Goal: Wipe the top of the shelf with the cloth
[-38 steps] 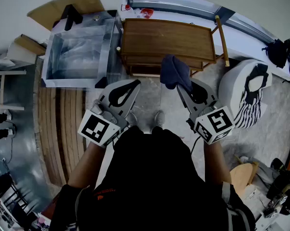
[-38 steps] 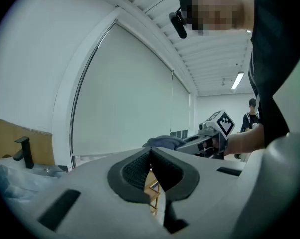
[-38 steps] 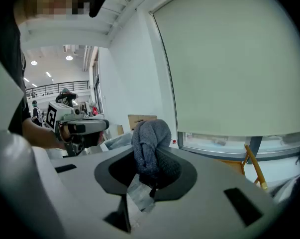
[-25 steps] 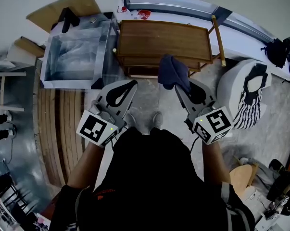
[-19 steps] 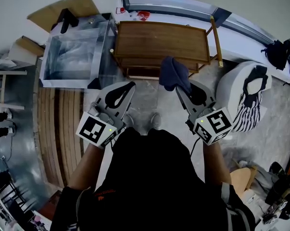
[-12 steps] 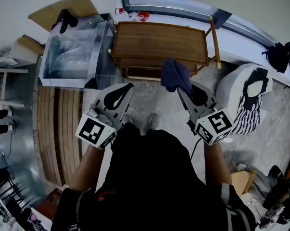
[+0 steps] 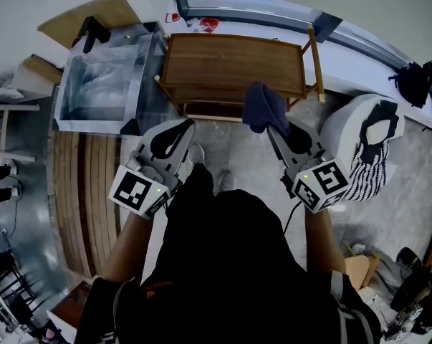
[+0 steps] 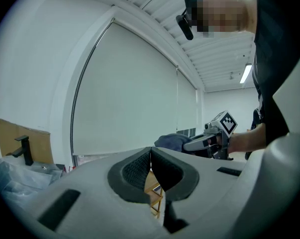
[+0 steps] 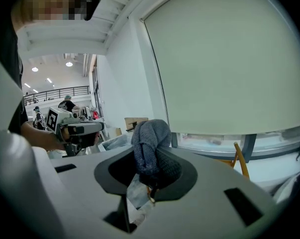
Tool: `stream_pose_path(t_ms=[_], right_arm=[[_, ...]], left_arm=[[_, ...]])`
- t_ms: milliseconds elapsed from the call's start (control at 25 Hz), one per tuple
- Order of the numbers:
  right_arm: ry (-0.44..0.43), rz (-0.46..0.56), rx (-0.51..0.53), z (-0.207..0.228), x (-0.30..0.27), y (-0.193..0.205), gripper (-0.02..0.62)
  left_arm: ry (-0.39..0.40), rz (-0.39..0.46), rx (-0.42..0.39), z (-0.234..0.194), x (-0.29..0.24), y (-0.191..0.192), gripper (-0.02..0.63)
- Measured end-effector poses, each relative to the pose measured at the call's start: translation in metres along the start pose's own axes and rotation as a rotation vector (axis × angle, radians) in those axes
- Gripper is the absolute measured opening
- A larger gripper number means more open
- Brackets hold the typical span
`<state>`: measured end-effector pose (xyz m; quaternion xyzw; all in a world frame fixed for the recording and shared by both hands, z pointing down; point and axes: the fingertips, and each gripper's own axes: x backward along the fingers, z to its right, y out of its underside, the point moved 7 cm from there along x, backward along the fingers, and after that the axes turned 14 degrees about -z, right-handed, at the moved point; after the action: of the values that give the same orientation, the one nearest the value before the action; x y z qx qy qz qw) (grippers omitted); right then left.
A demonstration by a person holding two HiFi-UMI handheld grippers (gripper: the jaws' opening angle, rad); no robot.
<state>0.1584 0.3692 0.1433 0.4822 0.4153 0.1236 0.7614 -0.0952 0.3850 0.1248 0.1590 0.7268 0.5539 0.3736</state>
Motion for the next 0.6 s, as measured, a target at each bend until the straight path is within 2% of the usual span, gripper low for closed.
stream_pose_path(t_ms=[600], right_arm=[[0.023,-0.032,-0.006,0.025,-0.042,-0.018,0.084]], left_arm=[[0.021,0.018,0.007,-0.049,-0.032,-0.009,0.02]])
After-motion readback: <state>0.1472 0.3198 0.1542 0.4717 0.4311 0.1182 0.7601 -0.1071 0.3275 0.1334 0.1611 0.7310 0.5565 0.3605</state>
